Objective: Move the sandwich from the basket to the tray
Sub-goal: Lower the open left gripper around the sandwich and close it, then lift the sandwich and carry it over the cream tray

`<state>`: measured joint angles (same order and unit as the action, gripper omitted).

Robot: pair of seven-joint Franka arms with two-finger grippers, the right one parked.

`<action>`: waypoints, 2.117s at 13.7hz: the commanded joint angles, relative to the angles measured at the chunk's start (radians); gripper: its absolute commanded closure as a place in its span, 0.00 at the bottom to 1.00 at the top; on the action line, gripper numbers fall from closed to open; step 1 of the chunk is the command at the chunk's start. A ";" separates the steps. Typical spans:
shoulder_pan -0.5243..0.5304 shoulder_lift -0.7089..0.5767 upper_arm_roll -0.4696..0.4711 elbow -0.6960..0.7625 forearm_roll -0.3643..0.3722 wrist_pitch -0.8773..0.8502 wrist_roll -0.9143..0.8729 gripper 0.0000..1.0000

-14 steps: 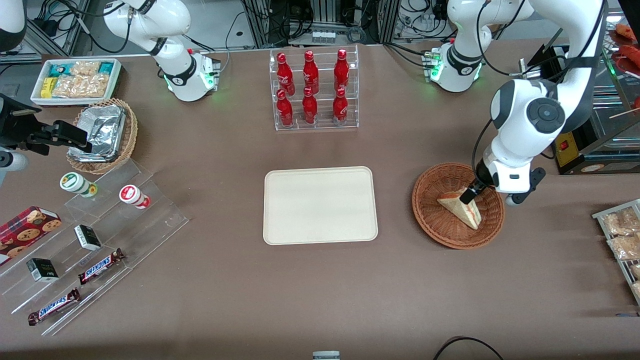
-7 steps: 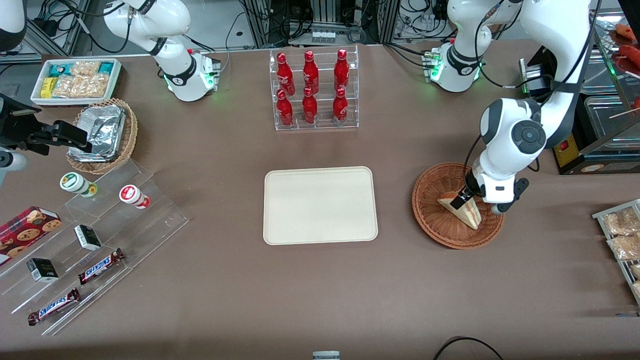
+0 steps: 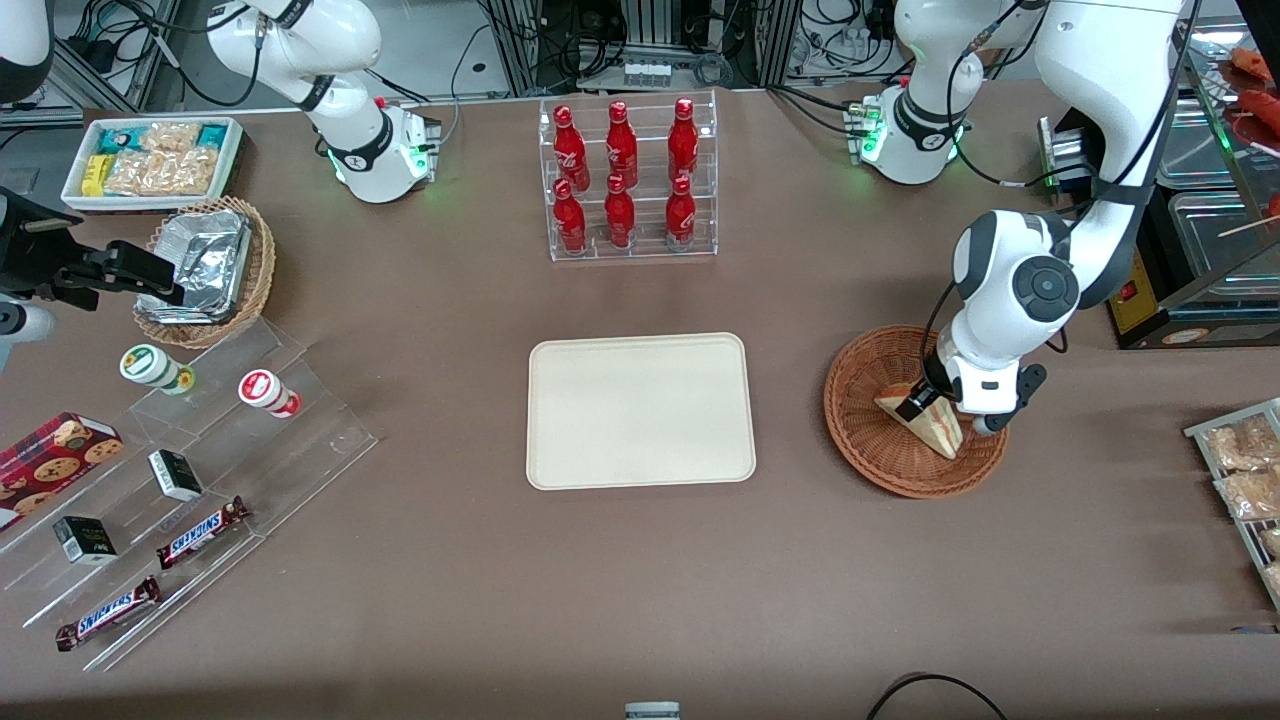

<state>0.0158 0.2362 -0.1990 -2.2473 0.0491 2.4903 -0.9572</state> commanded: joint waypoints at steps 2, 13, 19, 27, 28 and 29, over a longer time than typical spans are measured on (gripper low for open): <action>0.004 0.002 -0.002 0.006 0.040 0.010 -0.012 1.00; -0.212 -0.068 -0.074 0.489 0.066 -0.587 -0.012 1.00; -0.410 0.144 -0.086 0.688 -0.012 -0.579 0.034 1.00; -0.599 0.414 -0.082 0.827 0.009 -0.383 0.046 1.00; -0.600 0.432 -0.082 0.827 0.027 -0.360 0.046 1.00; -0.611 0.451 -0.083 0.825 0.078 -0.344 0.038 1.00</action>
<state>-0.5766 0.6509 -0.2904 -1.4554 0.0739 2.1287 -0.9271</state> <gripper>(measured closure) 0.850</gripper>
